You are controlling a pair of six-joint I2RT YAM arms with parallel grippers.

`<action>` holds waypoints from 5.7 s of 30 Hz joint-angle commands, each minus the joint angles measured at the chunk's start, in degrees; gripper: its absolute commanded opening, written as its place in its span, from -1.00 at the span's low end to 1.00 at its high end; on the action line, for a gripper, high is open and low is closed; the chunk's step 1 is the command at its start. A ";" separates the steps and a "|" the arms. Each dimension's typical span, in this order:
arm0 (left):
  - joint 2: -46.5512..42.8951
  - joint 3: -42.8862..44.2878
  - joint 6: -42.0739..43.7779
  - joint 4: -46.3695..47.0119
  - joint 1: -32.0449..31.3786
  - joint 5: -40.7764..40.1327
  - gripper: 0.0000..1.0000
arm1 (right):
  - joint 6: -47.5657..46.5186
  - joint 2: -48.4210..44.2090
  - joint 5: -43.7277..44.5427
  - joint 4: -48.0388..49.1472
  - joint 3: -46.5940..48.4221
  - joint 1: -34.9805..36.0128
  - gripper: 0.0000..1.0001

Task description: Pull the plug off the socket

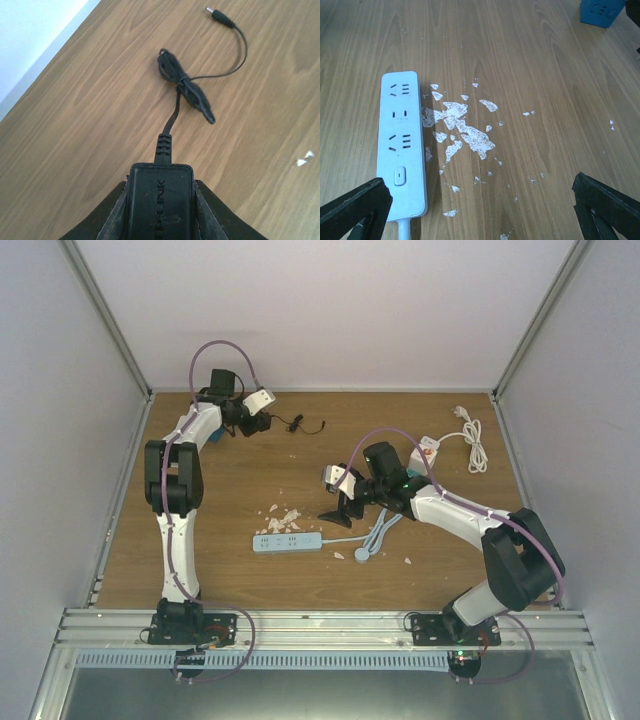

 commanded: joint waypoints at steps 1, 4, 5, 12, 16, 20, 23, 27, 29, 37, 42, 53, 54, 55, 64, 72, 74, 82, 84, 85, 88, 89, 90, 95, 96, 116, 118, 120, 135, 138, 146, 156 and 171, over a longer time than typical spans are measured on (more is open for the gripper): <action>0.74 0.17 1.07 2.73 0.45 -3.95 -0.35 | -0.77 0.30 0.02 -0.68 -0.46 -0.20 0.99; 1.17 -0.31 2.95 4.91 0.41 -7.80 -0.34 | -0.86 0.41 0.02 -0.67 -0.44 -0.24 0.99; 1.24 -0.65 3.52 5.76 0.45 -9.33 -0.33 | -0.87 0.54 0.07 -0.71 -0.40 -0.23 0.99; 2.65 -0.32 6.21 9.09 0.41 -14.72 -0.34 | -0.86 0.97 0.31 -0.75 -0.40 -0.20 0.99; 2.98 -1.82 8.21 11.90 0.34 -17.97 -0.36 | -0.94 1.08 0.46 -0.77 -0.37 -0.13 0.99; 2.74 -4.81 10.12 14.92 0.30 -20.73 -0.34 | -0.99 1.37 0.63 -0.70 -0.33 -0.23 0.99; 2.52 -6.55 10.85 15.66 0.05 -21.44 -0.20 | -1.01 1.55 0.64 -0.76 -0.29 -0.20 0.99; 0.44 -9.97 11.33 16.22 -0.33 -20.22 -0.05 | -1.12 1.61 0.85 -0.75 -0.39 -0.24 0.99; -1.02 -11.81 11.40 16.17 -0.47 -18.80 0.03 | -1.12 1.58 0.89 -0.77 -0.35 -0.27 0.99; -6.89 -18.20 11.61 14.74 -0.91 -14.64 0.49 | -1.21 1.74 0.76 -0.80 -0.31 -0.22 0.99; -10.09 -19.73 10.81 11.89 -0.91 -12.24 0.65 | -1.29 1.67 0.53 -0.88 -0.28 -0.27 0.99; -20.92 -26.77 8.77 8.42 -1.05 -4.71 0.76 | -4.88 1.34 1.11 -4.22 0.84 -1.41 0.99; -21.88 -27.66 8.47 8.26 -1.21 -4.05 0.77 | -6.22 1.49 1.71 -5.83 1.63 -1.66 0.99; -22.81 -28.59 8.14 8.13 -1.31 -3.48 0.80 | -7.74 1.63 2.73 -7.73 2.28 -1.85 0.99; -29.44 -35.07 4.93 6.17 -4.98 0.22 0.98 | -25.73 1.09 10.98 -22.87 -0.01 -6.36 0.98; -31.95 -38.49 2.61 5.85 -9.67 1.07 0.98 | -36.42 1.68 15.15 -30.43 -0.99 -7.87 0.93; -32.31 -39.28 2.04 6.22 -10.12 1.16 0.98 | -37.66 3.27 15.26 -31.46 -0.62 -7.87 0.91; -33.15 -41.75 0.30 8.24 -10.31 1.19 0.98 | -37.66 7.93 15.81 -33.49 -1.19 -8.38 0.80; -33.54 -42.81 0.21 9.14 -10.25 1.15 0.98 | -37.00 8.00 14.94 -34.30 -1.41 -9.19 0.77; -33.72 -43.44 0.08 9.76 -10.31 1.15 0.98 | -36.63 7.99 14.47 -34.60 -1.58 -9.78 0.77; -33.66 -44.34 -0.36 11.12 -10.30 1.13 0.98 | -35.97 8.23 13.40 -35.48 -2.25 -12.29 0.75; -33.40 -44.30 -0.49 11.19 -10.26 1.33 0.98 | -35.98 8.23 13.03 -35.89 -2.56 -13.18 0.75; -33.11 -44.23 -0.50 11.07 -10.30 1.64 0.98 | -36.08 8.13 12.64 -36.31 -3.03 -13.93 0.74; -32.88 -44.63 0.22 10.93 -10.31 2.62 0.98 | -37.33 5.87 13.14 -37.49 -6.18 -17.71 0.67; -32.88 -44.87 0.79 10.78 -10.32 3.03 0.98 | -37.57 5.64 13.25 -37.68 -6.82 -18.53 0.65; -34.50 -47.76 8.54 5.08 -12.15 15.06 0.93 | -52.86 -0.88 23.90 -40.46 -14.31 -41.89 0.44; -34.27 -48.29 9.87 4.14 -13.30 16.30 0.90 | -54.90 -0.61 25.57 -40.20 -14.32 -44.76 0.44; -34.03 -48.91 11.40 3.34 -15.04 17.01 0.86 | -57.24 -0.34 27.30 -39.24 -14.61 -47.92 0.43; -33.13 -48.46 10.50 4.12 -17.47 20.64 0.77 | -66.31 2.86 31.02 -37.44 -8.25 -64.48 0.48; -33.40 -48.45 9.66 4.71 -17.40 21.05 0.78 | -65.05 2.45 26.44 -42.39 -3.20 -64.85 0.58; -33.85 -48.21 7.88 5.89 -16.65 22.90 0.80 | -59.40 5.60 9.71 -52.40 15.10 -64.67 0.80; -34.61 -48.43 5.73 6.52 -15.17 25.11 0.83 | -51.21 11.10 2.21 -44.29 24.90 -61.24 0.87; -35.86 -49.81 4.49 7.58 -14.52 25.56 0.83 | -44.86 25.31 4.92 -29.80 32.54 -53.17 0.85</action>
